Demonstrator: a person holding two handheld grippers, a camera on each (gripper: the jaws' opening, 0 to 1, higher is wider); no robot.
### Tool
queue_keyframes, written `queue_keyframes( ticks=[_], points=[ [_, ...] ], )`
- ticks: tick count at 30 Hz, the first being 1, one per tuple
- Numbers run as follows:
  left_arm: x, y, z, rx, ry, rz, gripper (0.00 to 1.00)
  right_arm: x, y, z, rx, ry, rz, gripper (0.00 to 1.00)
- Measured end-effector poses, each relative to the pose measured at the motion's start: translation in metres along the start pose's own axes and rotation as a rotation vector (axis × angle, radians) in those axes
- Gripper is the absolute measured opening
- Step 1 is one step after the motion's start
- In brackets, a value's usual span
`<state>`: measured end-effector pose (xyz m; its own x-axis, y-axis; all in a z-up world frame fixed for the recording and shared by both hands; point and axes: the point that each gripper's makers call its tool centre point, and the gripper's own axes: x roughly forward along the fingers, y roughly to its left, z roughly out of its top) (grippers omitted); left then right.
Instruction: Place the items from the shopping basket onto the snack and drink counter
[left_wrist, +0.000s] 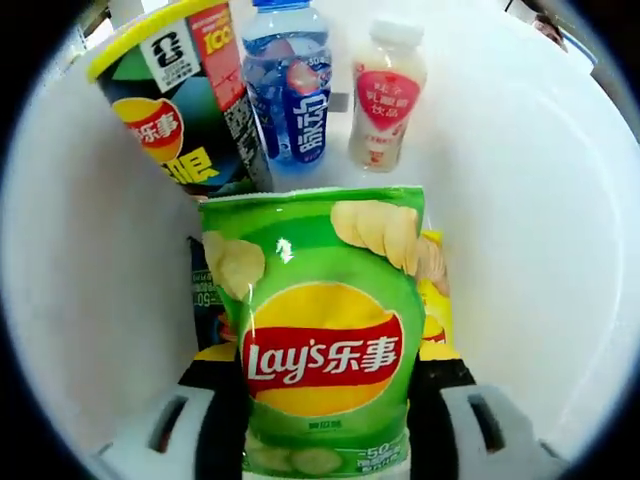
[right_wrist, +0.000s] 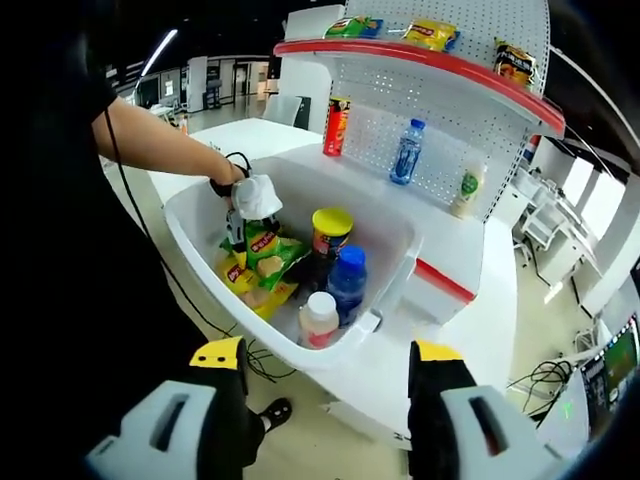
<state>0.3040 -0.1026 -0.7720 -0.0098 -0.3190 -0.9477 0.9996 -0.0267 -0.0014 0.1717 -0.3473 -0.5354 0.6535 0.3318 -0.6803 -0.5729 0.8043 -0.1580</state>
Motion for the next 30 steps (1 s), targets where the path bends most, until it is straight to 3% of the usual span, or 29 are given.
queue_keyframes(
  ticks=[4, 17, 30],
  points=[
    [-0.006, 0.006, 0.002, -0.002, -0.019, 0.027, 0.53, 0.002, 0.001, 0.002, -0.002, -0.007, 0.006, 0.63],
    [-0.014, 0.012, 0.003, -0.052, -0.059, 0.05, 0.47, 0.008, 0.005, 0.0, -0.015, 0.004, 0.016, 0.62],
    [-0.017, 0.013, 0.004, -0.051, -0.075, 0.056, 0.4, 0.009, 0.006, 0.0, -0.014, 0.0, 0.017, 0.61]
  ],
)
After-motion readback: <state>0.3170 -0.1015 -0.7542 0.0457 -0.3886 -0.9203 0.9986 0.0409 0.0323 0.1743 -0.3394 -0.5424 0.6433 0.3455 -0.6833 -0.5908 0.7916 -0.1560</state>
